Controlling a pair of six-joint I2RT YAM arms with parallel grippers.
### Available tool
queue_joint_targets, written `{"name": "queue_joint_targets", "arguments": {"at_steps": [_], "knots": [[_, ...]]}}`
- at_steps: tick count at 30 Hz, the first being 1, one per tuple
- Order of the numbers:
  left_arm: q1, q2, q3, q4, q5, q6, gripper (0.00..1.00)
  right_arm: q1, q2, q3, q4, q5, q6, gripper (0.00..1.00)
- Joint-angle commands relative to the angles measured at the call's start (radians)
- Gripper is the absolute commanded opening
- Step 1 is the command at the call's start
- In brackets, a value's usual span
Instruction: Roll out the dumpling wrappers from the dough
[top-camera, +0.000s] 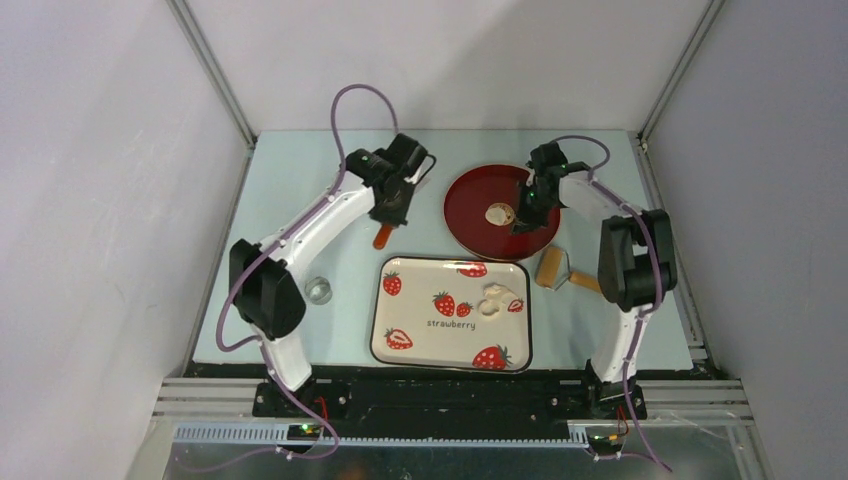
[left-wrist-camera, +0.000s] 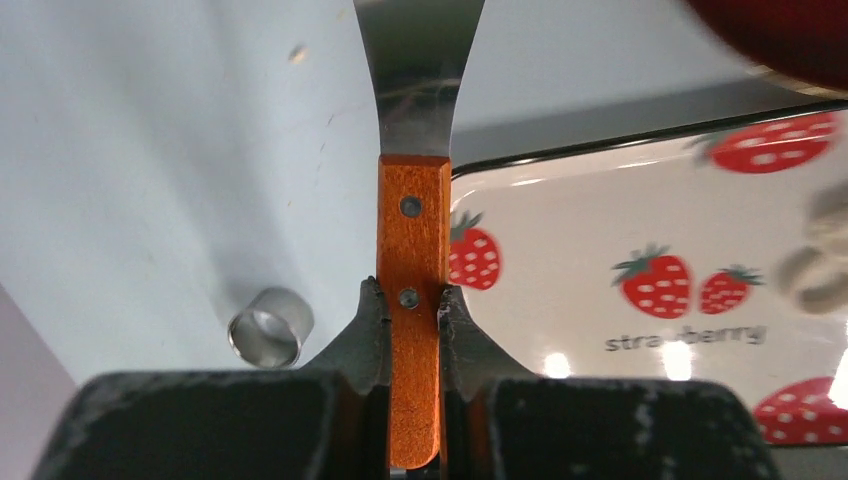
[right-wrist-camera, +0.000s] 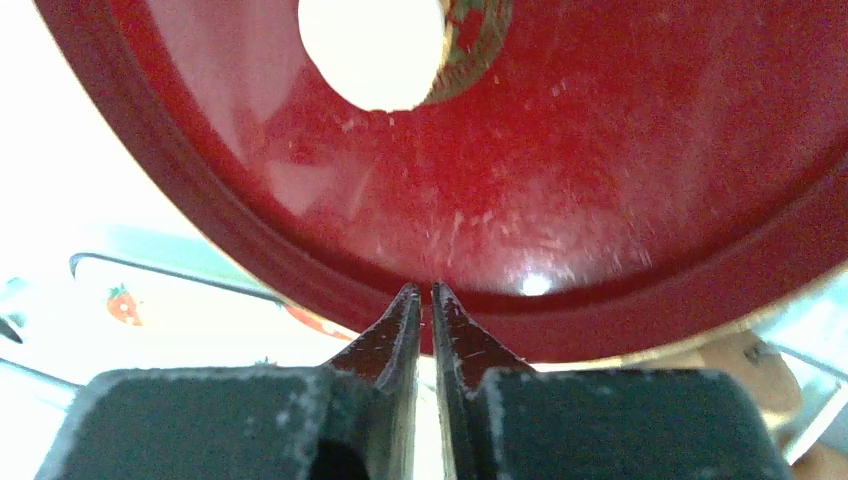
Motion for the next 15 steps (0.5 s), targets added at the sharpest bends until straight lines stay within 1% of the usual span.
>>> {"name": "queue_joint_targets", "arguments": {"at_steps": [1, 4, 9, 15], "knots": [[0.086, -0.114, -0.193, 0.106, -0.011, -0.027, 0.00, -0.032, -0.152, -0.085, -0.008, -0.032, 0.009, 0.14], [0.137, -0.166, -0.307, 0.166, -0.008, -0.036, 0.00, -0.049, -0.235, -0.152, -0.017, -0.035, 0.006, 0.18], [0.217, -0.211, -0.514, 0.253, 0.003, -0.058, 0.00, -0.096, -0.353, -0.246, -0.028, -0.039, 0.001, 0.26], [0.240, -0.209, -0.648, 0.322, -0.010, -0.078, 0.00, -0.150, -0.493, -0.355, -0.034, -0.060, -0.009, 0.33]]}}
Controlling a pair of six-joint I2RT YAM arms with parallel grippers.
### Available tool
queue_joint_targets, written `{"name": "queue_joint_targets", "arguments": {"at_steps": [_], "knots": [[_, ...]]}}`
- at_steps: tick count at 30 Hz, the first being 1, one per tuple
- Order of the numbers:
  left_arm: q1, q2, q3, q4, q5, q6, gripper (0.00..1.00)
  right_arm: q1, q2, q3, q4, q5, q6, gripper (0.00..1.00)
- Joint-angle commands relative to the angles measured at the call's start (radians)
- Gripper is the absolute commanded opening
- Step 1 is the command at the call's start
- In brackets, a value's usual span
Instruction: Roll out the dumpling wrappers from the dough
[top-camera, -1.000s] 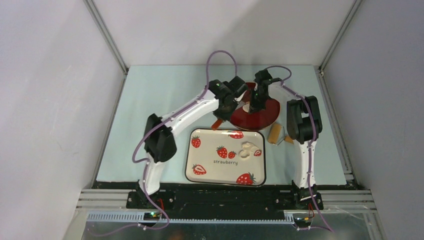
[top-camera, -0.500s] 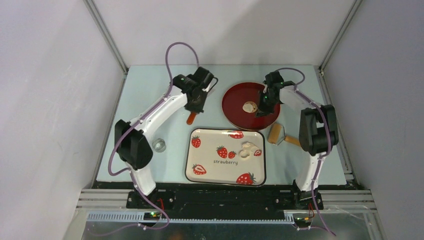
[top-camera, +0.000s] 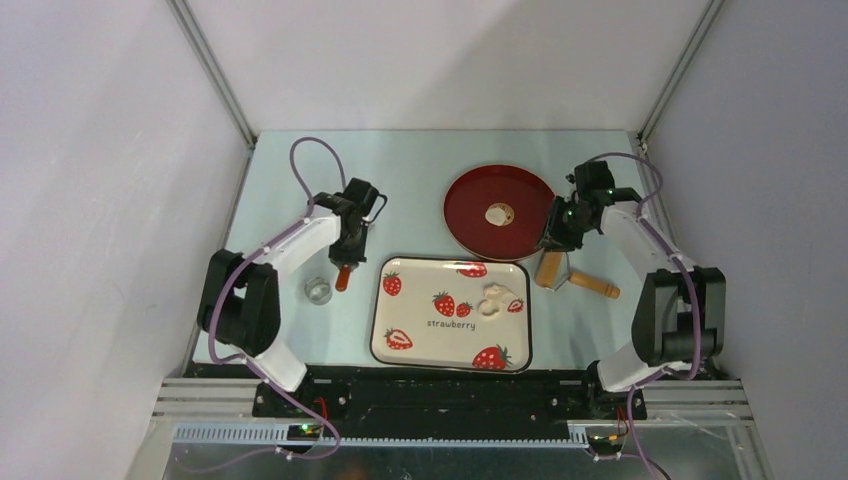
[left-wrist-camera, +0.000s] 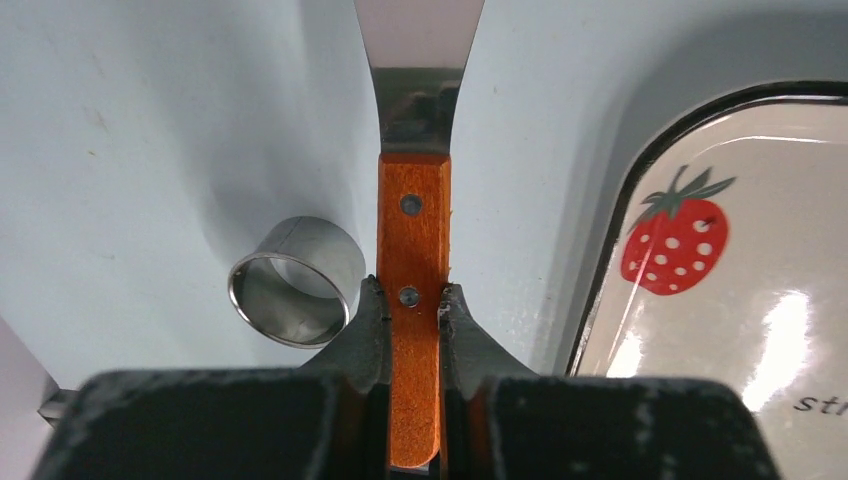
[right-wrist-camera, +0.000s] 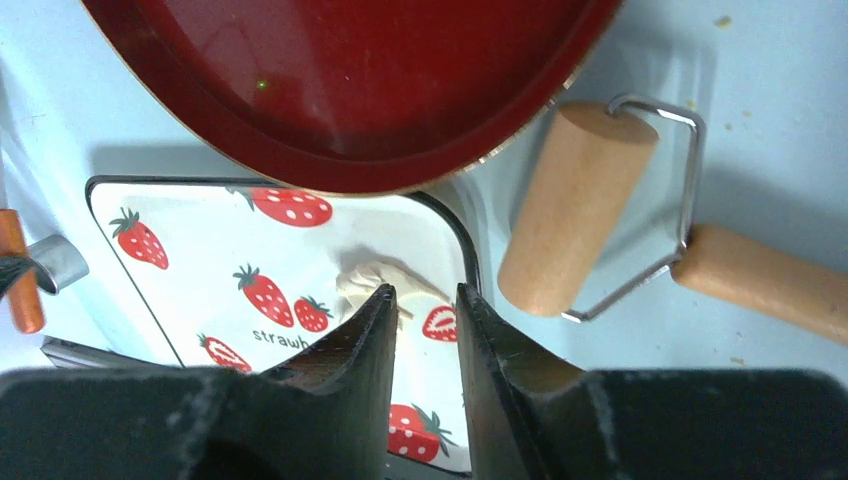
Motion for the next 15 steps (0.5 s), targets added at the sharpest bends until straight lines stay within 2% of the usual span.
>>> {"name": "queue_joint_targets", "arguments": {"at_steps": [1, 7, 9, 11, 13, 14, 15], "knots": [[0.005, -0.029, -0.067, 0.113, -0.012, -0.038, 0.00, -0.038, -0.103, -0.062, -0.007, -0.026, -0.010, 0.34], [0.004, -0.026, -0.123, 0.150, 0.002, -0.054, 0.00, -0.062, -0.160, -0.104, -0.031, -0.035, -0.020, 0.36], [0.004, -0.039, -0.136, 0.157, 0.017, -0.053, 0.06, -0.066, -0.169, -0.113, -0.037, -0.037, -0.025, 0.36], [0.004, -0.055, -0.144, 0.162, 0.031, -0.051, 0.17, -0.066, -0.178, -0.123, -0.039, -0.036, -0.027, 0.36], [0.004, -0.074, -0.148, 0.164, 0.042, -0.046, 0.31, -0.067, -0.188, -0.129, -0.043, -0.030, -0.030, 0.38], [0.005, -0.089, -0.149, 0.164, 0.049, -0.042, 0.41, -0.069, -0.194, -0.129, -0.046, -0.029, -0.036, 0.39], [0.005, -0.097, -0.153, 0.164, 0.051, -0.041, 0.46, -0.070, -0.199, -0.130, -0.050, -0.028, -0.041, 0.42]]}}
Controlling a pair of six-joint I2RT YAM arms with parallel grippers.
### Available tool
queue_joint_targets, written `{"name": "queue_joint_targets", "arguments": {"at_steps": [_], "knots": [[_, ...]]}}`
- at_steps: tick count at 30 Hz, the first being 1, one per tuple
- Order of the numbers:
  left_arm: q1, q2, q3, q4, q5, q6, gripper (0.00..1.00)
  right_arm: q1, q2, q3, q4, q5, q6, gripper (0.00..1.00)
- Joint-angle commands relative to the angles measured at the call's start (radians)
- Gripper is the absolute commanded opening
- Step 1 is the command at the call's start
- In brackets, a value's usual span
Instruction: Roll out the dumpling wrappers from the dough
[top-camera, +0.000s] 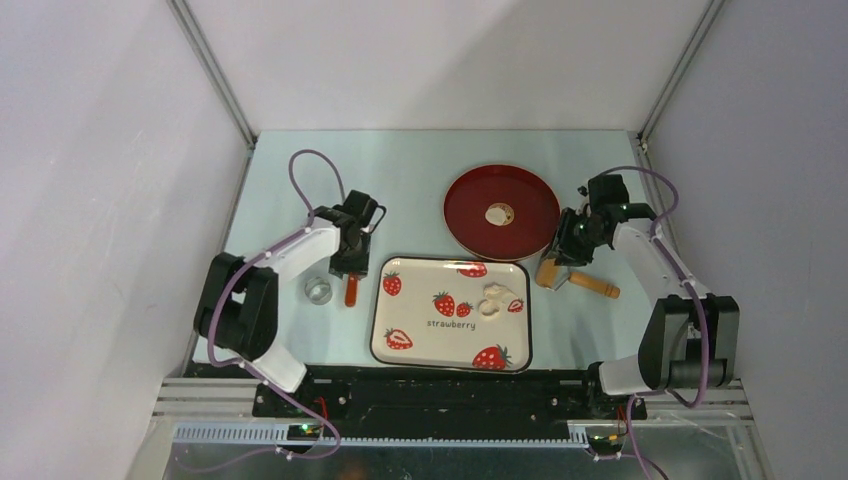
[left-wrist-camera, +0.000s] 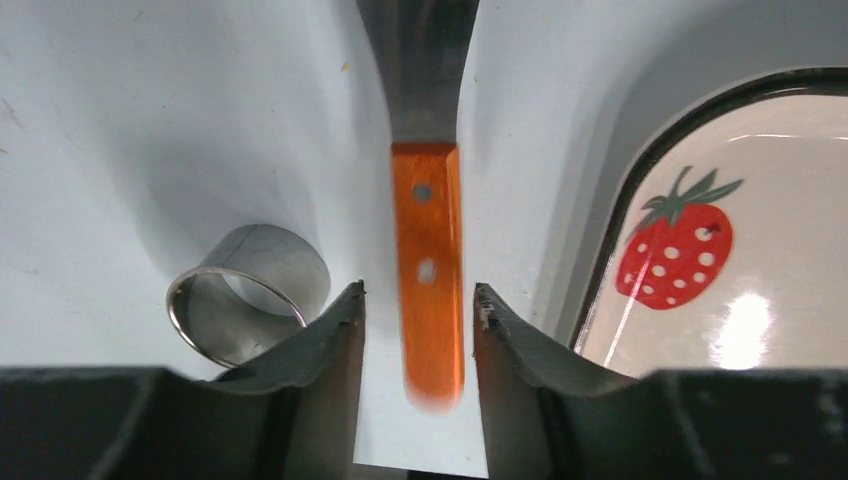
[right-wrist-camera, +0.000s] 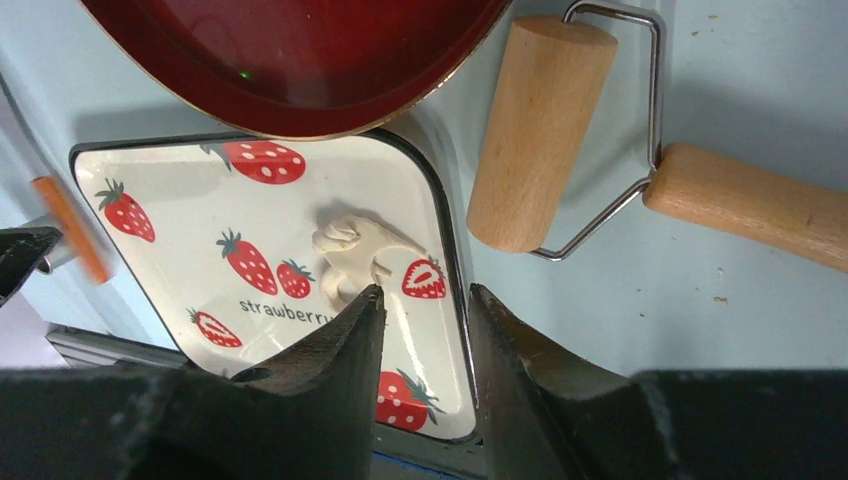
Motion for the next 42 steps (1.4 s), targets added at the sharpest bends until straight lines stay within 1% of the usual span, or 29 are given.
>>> {"name": "queue_joint_targets", "arguments": {"at_steps": [1, 2, 3, 4, 5, 6, 7, 9, 10, 11, 12, 15, 16, 18, 20, 23, 25, 29, 32, 33, 34, 35, 36, 37, 38, 39, 40, 41, 42], "knots": [[0.003, -0.099, -0.005, 0.031, 0.027, -0.007, 0.57, -0.010, -0.047, -0.005, -0.021, -0.001, -0.036, 0.43], [0.003, -0.110, -0.008, 0.032, 0.029, -0.007, 0.61, -0.011, -0.054, -0.007, -0.024, 0.001, -0.039, 0.46], [0.003, -0.132, -0.011, 0.035, 0.032, -0.008, 0.70, -0.014, -0.058, -0.010, -0.025, 0.002, -0.044, 0.48], [0.003, -0.146, -0.012, 0.037, 0.033, -0.010, 0.74, -0.014, -0.067, -0.011, -0.027, 0.003, -0.046, 0.51], [0.003, -0.170, -0.012, 0.042, 0.034, -0.012, 0.82, -0.016, -0.072, -0.013, -0.028, 0.008, -0.049, 0.53], [0.004, -0.183, -0.012, 0.044, 0.036, -0.015, 0.89, -0.016, -0.084, -0.015, -0.030, 0.010, -0.051, 0.58], [0.006, -0.206, -0.013, 0.051, 0.045, -0.016, 0.91, -0.017, -0.091, -0.018, -0.029, 0.012, -0.056, 0.61], [0.018, -0.243, -0.017, 0.069, 0.077, -0.021, 0.95, -0.018, -0.119, -0.025, -0.022, 0.016, -0.056, 0.70], [0.024, -0.274, -0.020, 0.087, 0.092, -0.026, 0.98, -0.019, -0.141, -0.033, -0.017, 0.016, -0.058, 0.77], [0.037, -0.291, -0.029, 0.098, 0.122, -0.030, 0.99, -0.022, -0.152, -0.037, -0.005, 0.015, -0.058, 0.81], [0.046, -0.330, -0.036, 0.124, 0.138, -0.035, 0.99, -0.024, -0.177, -0.049, -0.001, 0.015, -0.059, 0.87], [0.110, -0.420, -0.084, 0.189, 0.260, -0.055, 1.00, -0.030, -0.244, -0.077, 0.030, 0.010, -0.064, 0.98], [0.129, -0.474, -0.097, 0.226, 0.313, -0.065, 1.00, -0.046, -0.258, -0.096, 0.038, 0.003, -0.066, 0.99], [0.183, -0.557, -0.134, 0.277, 0.373, -0.081, 1.00, -0.070, -0.304, -0.125, 0.065, -0.010, -0.068, 0.99], [0.253, -0.642, -0.169, 0.318, 0.406, -0.094, 1.00, -0.085, -0.351, -0.153, 0.099, -0.021, -0.068, 0.99], [0.300, -0.775, -0.225, 0.382, 0.407, -0.094, 1.00, -0.098, -0.427, -0.200, 0.137, -0.033, -0.066, 1.00], [0.308, -0.848, -0.255, 0.407, 0.361, -0.076, 1.00, -0.103, -0.479, -0.230, 0.173, -0.036, -0.068, 0.99], [0.309, -0.963, -0.334, 0.464, 0.188, -0.026, 1.00, -0.104, -0.596, -0.316, 0.289, 0.019, -0.062, 0.99], [0.309, -1.036, -0.438, 0.556, 0.143, 0.033, 1.00, -0.103, -0.688, -0.410, 0.458, 0.049, -0.078, 0.99], [0.309, -1.078, -0.466, 0.622, 0.126, 0.062, 1.00, -0.102, -0.706, -0.461, 0.495, 0.069, -0.084, 0.99], [0.309, -1.099, -0.529, 0.657, 0.116, 0.073, 1.00, -0.101, -0.740, -0.493, 0.585, 0.075, -0.092, 0.99], [0.308, -1.141, -0.560, 0.735, 0.096, 0.088, 1.00, -0.098, -0.758, -0.554, 0.675, 0.088, -0.100, 0.99], [0.309, -1.162, -0.625, 0.782, 0.083, 0.095, 1.00, -0.095, -0.784, -0.584, 0.716, 0.096, -0.117, 0.99], [0.309, -1.203, -0.656, 0.873, 0.062, 0.098, 1.00, -0.091, -0.795, -0.647, 0.835, 0.119, -0.124, 0.99], [0.309, -1.237, -0.720, 0.939, 0.050, 0.101, 1.00, -0.088, -0.807, -0.708, 0.876, 0.131, -0.133, 0.99], [0.309, -1.249, -0.753, 0.973, 0.025, 0.101, 1.00, -0.086, -0.810, -0.738, 0.957, 0.155, -0.135, 0.99], [0.309, -1.257, -0.814, 1.059, 0.011, 0.105, 1.00, -0.086, -0.807, -0.789, 1.001, 0.163, -0.144, 0.99], [0.308, -1.255, -0.845, 1.106, -0.008, 0.115, 1.00, -0.084, -0.803, -0.812, 1.085, 0.171, -0.150, 0.99], [0.309, -1.236, -0.890, 1.169, -0.025, 0.144, 1.00, -0.083, -0.781, -0.854, 1.127, 0.182, -0.164, 0.99]]}}
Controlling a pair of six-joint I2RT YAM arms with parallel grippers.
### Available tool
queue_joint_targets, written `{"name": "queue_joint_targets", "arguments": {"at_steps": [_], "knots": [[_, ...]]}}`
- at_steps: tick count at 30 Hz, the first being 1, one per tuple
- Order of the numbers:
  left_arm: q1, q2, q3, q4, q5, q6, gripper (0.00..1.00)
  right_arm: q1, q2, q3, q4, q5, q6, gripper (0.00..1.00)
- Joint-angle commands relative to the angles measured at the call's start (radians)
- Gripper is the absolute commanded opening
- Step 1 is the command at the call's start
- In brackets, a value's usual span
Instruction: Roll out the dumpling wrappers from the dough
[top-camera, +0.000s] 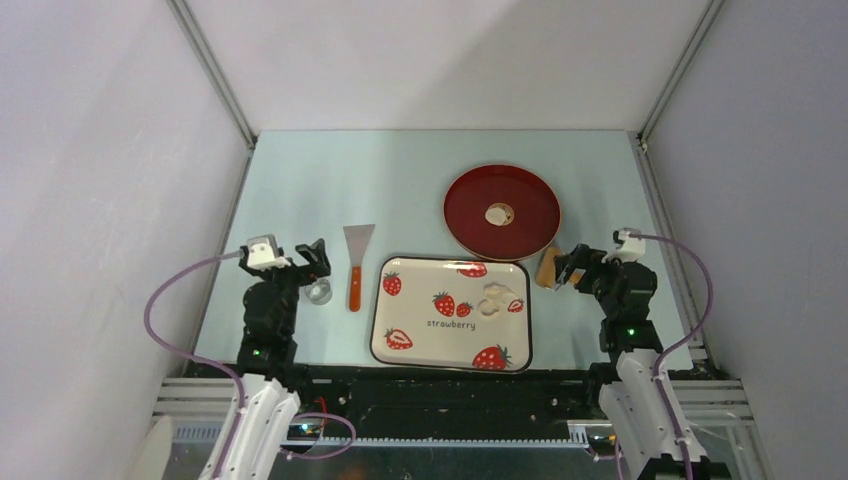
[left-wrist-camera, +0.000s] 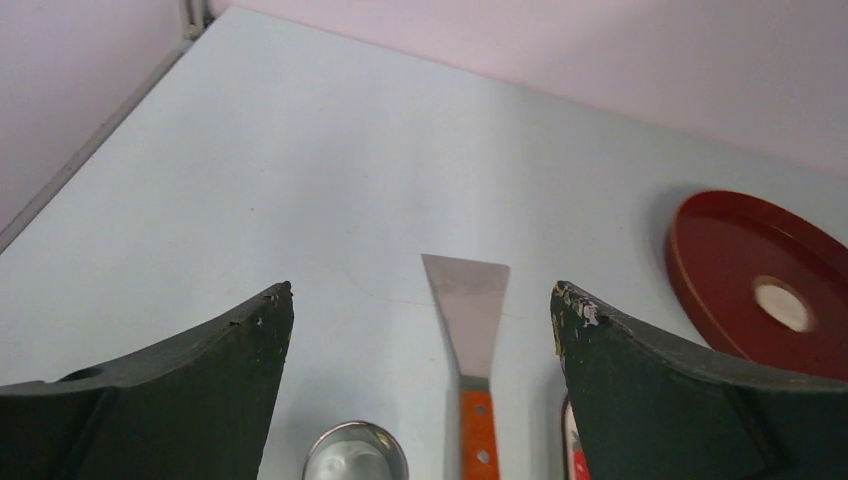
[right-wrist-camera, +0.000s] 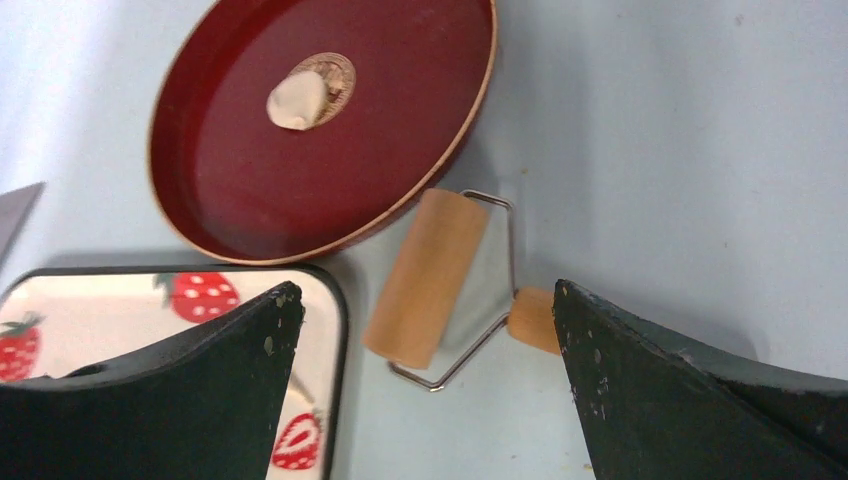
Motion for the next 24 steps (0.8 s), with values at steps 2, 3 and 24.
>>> {"name": "queue_joint_targets", "arguments": {"at_steps": [2, 3, 24], "knots": [[0.006, 0.059, -0.133, 0.360, -0.155, 0.105, 1.00, 0.011, 0.072, -0.138, 0.461, 0.098, -0.077, 0.99], [0.005, 0.080, -0.131, 0.362, -0.170, 0.110, 1.00, 0.011, 0.122, -0.149, 0.524, 0.109, -0.081, 0.99], [0.015, 0.902, -0.203, 1.269, -0.234, 0.331, 1.00, -0.005, 0.718, -0.171, 1.181, 0.108, -0.194, 0.99]]}}
